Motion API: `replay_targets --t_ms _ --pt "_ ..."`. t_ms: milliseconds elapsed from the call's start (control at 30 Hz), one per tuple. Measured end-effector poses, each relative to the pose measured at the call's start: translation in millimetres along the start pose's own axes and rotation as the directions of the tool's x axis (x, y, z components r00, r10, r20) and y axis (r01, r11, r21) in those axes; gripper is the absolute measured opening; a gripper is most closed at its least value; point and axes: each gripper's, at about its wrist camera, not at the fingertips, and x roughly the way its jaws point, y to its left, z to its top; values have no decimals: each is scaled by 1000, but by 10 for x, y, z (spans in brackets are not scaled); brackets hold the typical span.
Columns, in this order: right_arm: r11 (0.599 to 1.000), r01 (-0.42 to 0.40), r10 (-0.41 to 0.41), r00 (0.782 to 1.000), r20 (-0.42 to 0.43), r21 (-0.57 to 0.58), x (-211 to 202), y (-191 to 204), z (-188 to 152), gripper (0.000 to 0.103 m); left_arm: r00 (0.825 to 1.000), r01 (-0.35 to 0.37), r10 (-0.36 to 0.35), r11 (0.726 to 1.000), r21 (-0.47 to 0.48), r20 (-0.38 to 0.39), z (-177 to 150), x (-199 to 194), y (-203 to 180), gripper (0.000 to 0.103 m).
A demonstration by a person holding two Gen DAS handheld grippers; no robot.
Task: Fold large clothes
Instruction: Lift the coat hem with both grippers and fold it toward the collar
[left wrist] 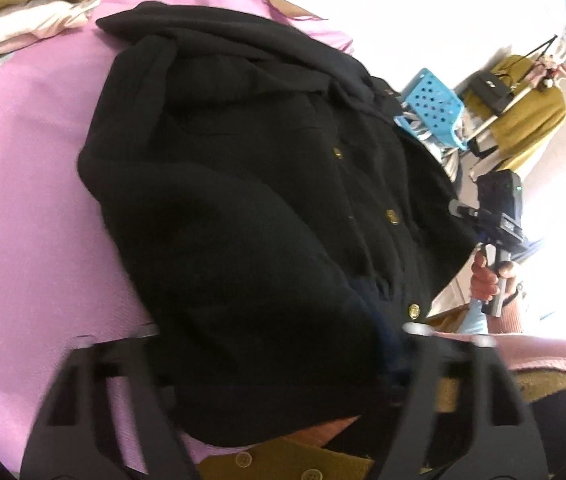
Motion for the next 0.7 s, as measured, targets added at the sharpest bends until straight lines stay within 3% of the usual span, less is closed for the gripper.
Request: replay_targets --t_ms 67,133,167,200,233,267,300,333,500,700 --pt "1000 -6 6 1000 6 13 22 11 15 60 1000 13 -13 999 -32 -4 -6 3 42 55" --pt "1000 1 -1 1000 7 15 7 2 6 55 998 63 -62 995 -71 5 -15 -2 84 70" --pt "1000 -7 7 1000 8 27 13 -10 -4 38 996 88 -87 992 -93 12 -16 -19 110 69" --pt "999 -17 17 1000 9 36 -9 -37 -25 19 997 77 -76 991 -112 20 -12 -30 120 62" --pt "999 -6 5 1000 17 33 -15 -9 -41 19 998 54 -53 992 -111 19 -10 -33 118 41" --pt "1000 -3 2 999 33 24 -54 24 -56 17 999 47 -46 992 -115 16 -13 -39 137 28" --pt "1000 -6 5 999 52 14 -107 64 -70 15 997 73 -73 988 -140 8 -23 -49 172 17" --pt "1000 -4 4 998 69 9 -161 107 -77 14 997 83 -82 985 -150 11 -32 -69 181 14" --pt "998 -10 20 987 157 -65 -543 462 -169 11 990 119 -111 989 -92 81 -105 -433 98 10" --pt "992 -63 83 980 179 -110 -825 751 -338 10 973 130 -117 990 -54 200 -230 -1053 84 9"
